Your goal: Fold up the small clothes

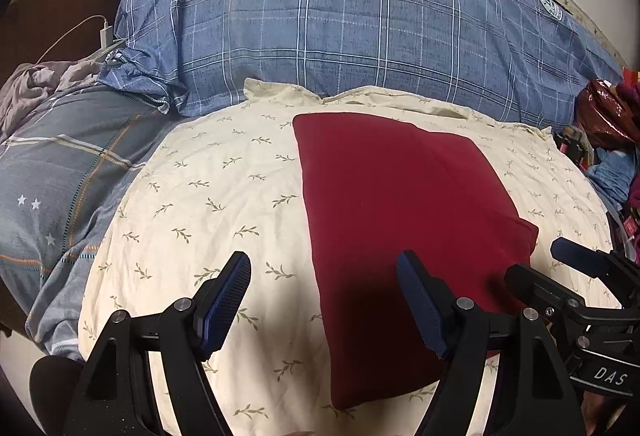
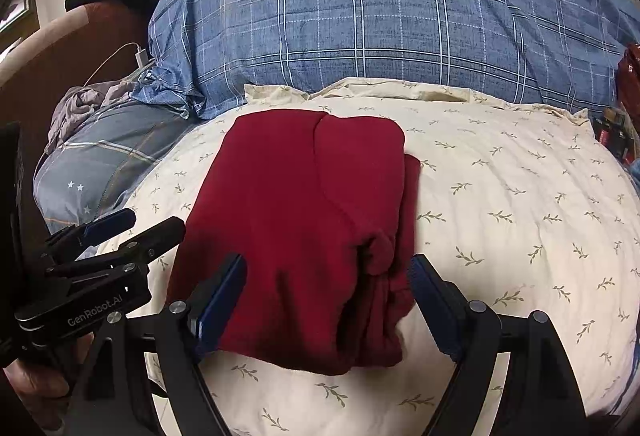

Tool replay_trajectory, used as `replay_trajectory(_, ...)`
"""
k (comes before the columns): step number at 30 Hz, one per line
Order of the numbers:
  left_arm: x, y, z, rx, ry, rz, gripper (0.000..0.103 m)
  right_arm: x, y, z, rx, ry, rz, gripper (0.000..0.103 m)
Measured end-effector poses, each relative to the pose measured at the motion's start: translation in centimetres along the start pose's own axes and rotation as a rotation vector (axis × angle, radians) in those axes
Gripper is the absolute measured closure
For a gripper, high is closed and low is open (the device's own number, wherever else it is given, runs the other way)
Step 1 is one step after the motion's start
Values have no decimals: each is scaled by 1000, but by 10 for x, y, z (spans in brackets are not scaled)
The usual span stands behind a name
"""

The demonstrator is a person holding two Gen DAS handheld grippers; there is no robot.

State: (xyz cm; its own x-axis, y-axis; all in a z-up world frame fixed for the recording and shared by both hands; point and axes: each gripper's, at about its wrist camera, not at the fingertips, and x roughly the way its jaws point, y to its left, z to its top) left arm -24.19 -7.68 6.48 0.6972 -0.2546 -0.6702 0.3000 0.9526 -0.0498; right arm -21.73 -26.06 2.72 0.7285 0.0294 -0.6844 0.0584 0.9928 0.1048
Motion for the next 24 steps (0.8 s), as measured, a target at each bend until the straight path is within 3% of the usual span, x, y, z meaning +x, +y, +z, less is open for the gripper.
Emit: replay_trajectory(24, 9, -4, 0, 17, 14, -9, 28, 6, 2, 1, 9, 16, 5, 19)
